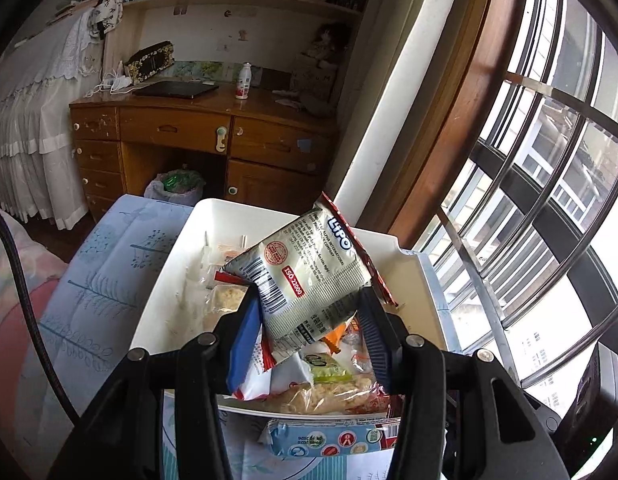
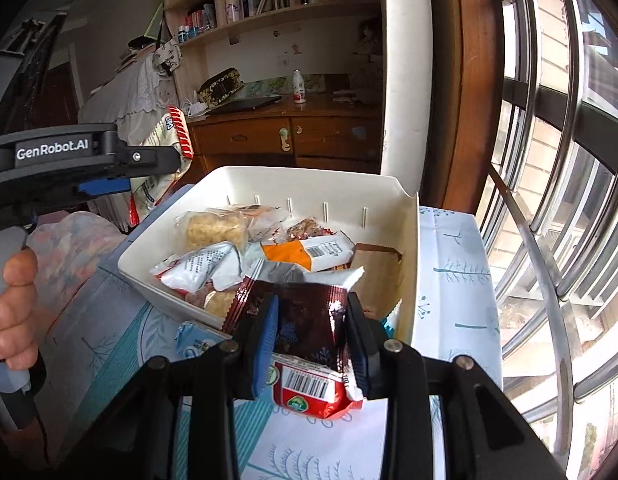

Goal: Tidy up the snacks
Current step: 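Carry both packs over the white tray and open both tools to release them, then move the right tool to the blue-and-red biscuit roll and grasp it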

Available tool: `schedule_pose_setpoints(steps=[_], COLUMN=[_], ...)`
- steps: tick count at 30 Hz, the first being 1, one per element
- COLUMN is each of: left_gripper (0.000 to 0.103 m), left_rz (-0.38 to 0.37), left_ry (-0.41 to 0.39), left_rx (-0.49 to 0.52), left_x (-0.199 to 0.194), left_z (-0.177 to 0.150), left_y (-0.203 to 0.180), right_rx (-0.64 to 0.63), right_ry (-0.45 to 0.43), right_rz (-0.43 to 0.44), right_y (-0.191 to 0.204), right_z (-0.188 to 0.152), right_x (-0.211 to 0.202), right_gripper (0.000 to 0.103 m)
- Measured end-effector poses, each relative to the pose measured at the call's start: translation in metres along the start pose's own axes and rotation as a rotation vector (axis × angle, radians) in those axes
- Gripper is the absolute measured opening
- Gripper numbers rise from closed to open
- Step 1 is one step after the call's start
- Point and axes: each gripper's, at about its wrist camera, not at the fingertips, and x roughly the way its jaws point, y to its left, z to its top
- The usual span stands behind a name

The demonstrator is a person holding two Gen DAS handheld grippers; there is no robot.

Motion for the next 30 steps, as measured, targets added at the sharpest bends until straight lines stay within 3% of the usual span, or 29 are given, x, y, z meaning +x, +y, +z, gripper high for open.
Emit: schedule_pose_setpoints(steps=[6, 14, 18, 20, 22, 30], left_gripper=[0.050, 0.086, 0.089, 0.095, 0.096, 0.097], left_rz=[-0.039, -0.040, -0.062, -0.066, -0.066, -0.048], left_ry=[-0.002, 0.015, 0.006, 0.008, 0.013, 0.035], left_rx=[0.002, -0.034, -0.038, -0.043, -0.051, -0.112], left_x=[0.016, 0.024, 0.017, 0.013, 0.007, -0.018], left_z=[-0.004, -0.006, -0.007, -0.006, -0.006, -0.014], left_y=[-0.009, -0.014, -0.011, -0.007, -0.004, 0.024], right_rx=[0.032, 0.049, 0.056, 0.055, 0.045, 0.006], right_ry=[-0.050, -0.021, -0.024, -0.028, -0.032, -0.014], right_rz=[-0.007, -0.018, -0.022, -0.021, -0.033, -0.066], right_y=[-0.015, -0.025, -0.027, -0.027, -0.028, -0.025], right_z=[0.000, 0.003, 0.002, 0.001, 0.000, -0.007], right_x=[0.008, 0.022, 0.018, 0.014, 0.010, -0.007], right_gripper=[0.037, 0.048, 0.054, 0.055, 0.063, 0.066])
